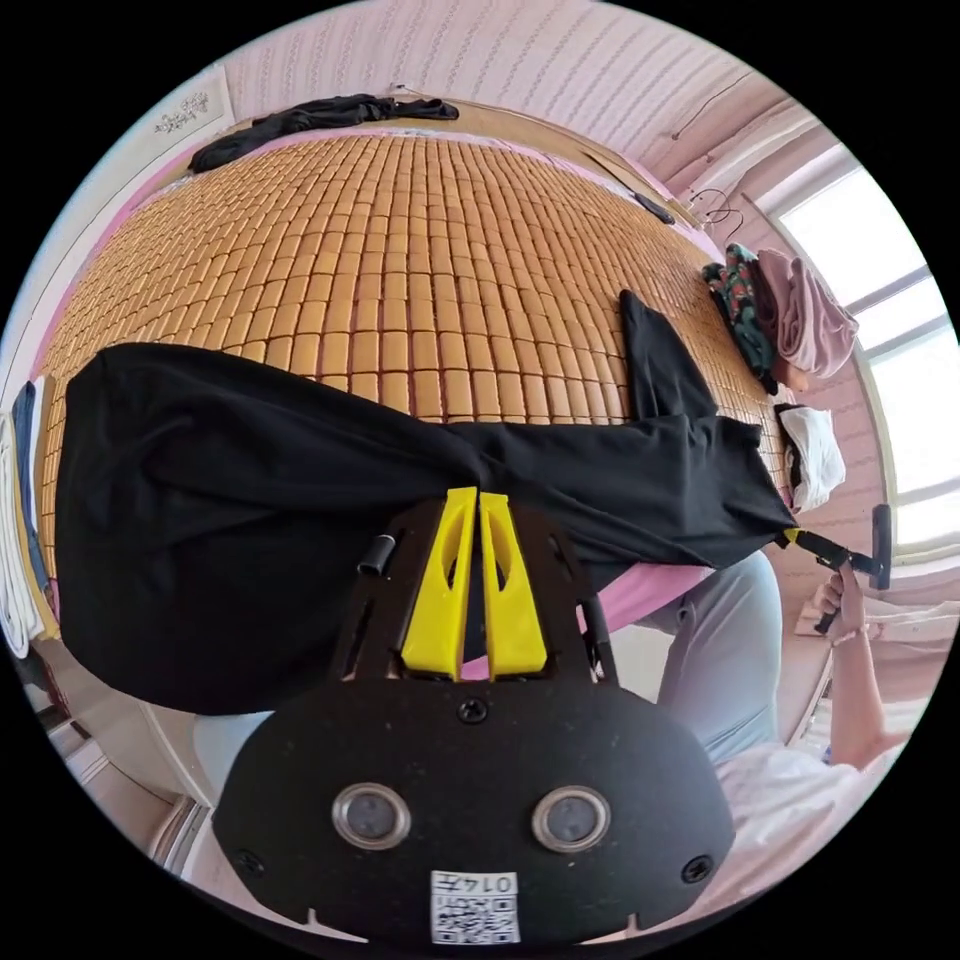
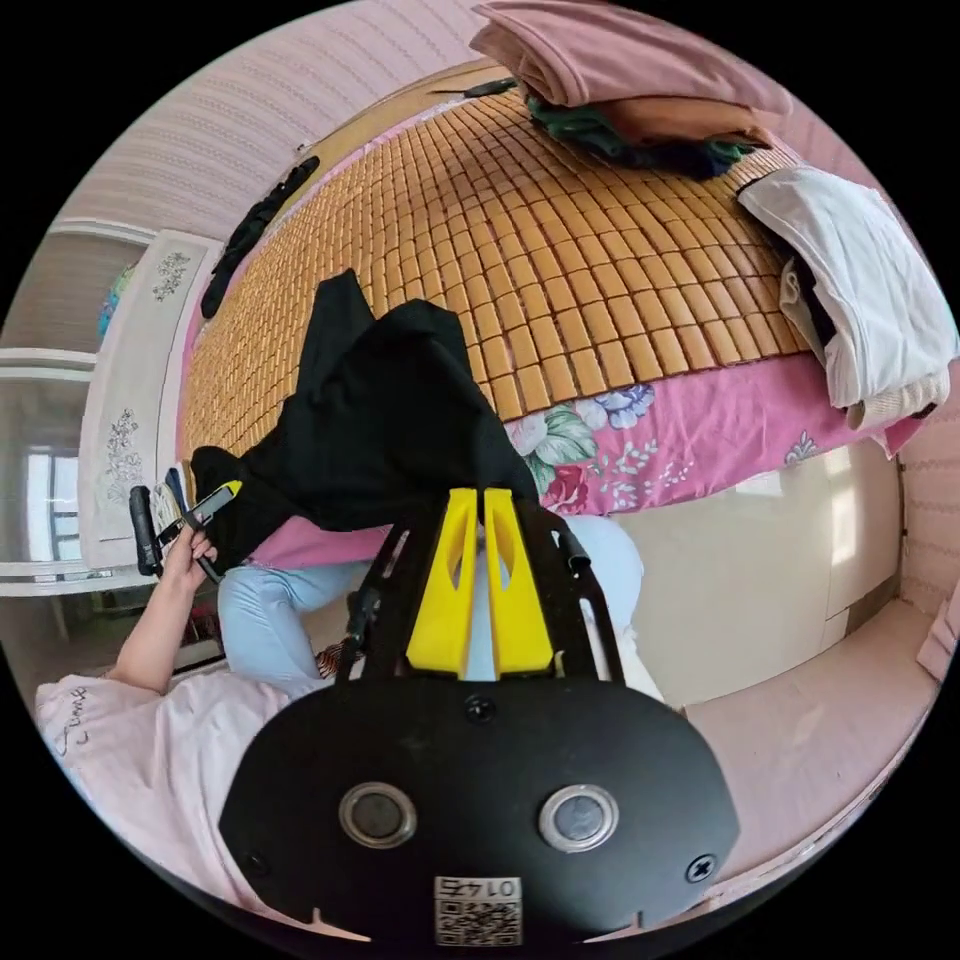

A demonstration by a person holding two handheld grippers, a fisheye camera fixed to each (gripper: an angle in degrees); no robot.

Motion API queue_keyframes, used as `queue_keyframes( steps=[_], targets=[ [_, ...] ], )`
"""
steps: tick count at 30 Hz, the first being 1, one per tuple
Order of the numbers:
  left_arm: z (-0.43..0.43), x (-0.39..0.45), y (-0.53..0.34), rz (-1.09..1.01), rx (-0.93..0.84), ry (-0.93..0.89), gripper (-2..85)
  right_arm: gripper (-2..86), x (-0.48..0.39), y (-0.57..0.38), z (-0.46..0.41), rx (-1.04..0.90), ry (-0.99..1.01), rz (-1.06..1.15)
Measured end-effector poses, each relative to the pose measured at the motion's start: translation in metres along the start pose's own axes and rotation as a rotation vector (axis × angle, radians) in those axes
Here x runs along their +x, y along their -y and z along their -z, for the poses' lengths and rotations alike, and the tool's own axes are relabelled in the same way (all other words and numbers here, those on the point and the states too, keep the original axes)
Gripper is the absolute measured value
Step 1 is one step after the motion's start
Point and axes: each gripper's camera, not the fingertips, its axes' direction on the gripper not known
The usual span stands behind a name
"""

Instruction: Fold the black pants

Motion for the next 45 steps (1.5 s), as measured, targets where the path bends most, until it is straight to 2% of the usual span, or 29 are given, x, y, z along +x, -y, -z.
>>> queue_keyframes(
  steps=[5,8,10,12,16,21,24,25,27,29,32,35,38,45],
  targets=[
    [0.065,0.005,0.007,-0.074,0.238,-0.075,-0.7,0.3,-0.019,0.047,0.092,0.246,0.089,0.23],
    [0.094,-0.003,0.033,-0.01,0.412,-0.075,0.3,1.0,-0.058,0.109,0.126,0.325,0.012,0.414],
    [0.097,-0.006,0.053,0.021,0.465,-0.058,3.5,1.8,-0.072,0.147,0.132,0.388,-0.009,0.443],
    [0.092,-0.005,0.07,0.023,0.452,-0.076,6.9,5.3,-0.073,0.195,0.119,0.367,-0.051,0.389],
    [0.057,0.027,0.065,-0.123,0.328,-0.027,8.4,12.4,-0.054,0.217,0.072,0.24,-0.113,0.312],
    [-0.031,0.062,0.017,-0.263,0.054,-0.015,9.1,12.8,-0.005,0.167,-0.039,-0.046,-0.063,0.249],
    [-0.078,0.071,0.001,-0.287,-0.069,0.024,9.6,10.2,0.019,0.14,-0.083,-0.157,-0.024,0.187],
    [-0.094,0.073,-0.001,-0.286,-0.115,0.041,9.4,9.2,0.022,0.136,-0.081,-0.099,-0.033,0.179],
    [-0.1,0.074,-0.004,-0.272,-0.071,0.07,8.9,1.4,0.033,0.132,-0.073,-0.033,-0.006,0.154],
    [-0.106,0.079,-0.003,-0.3,-0.076,0.1,8.3,0.0,0.038,0.135,-0.074,-0.08,0.057,0.181],
    [-0.108,0.073,-0.002,-0.285,-0.074,0.078,4.3,-0.4,0.049,0.135,-0.053,-0.044,0.025,0.233],
    [-0.106,0.061,0.001,-0.228,-0.085,-0.014,0.4,-0.1,0.071,0.13,-0.01,0.051,0.034,0.266],
    [-0.106,0.061,-0.002,-0.252,-0.072,-0.001,-0.5,0.9,0.091,0.126,0.008,0.058,-0.013,0.271],
    [-0.065,0.049,-0.007,-0.161,0.066,0.073,-0.9,10.1,0.094,0.134,-0.066,-0.107,0.069,0.208]
  ],
)
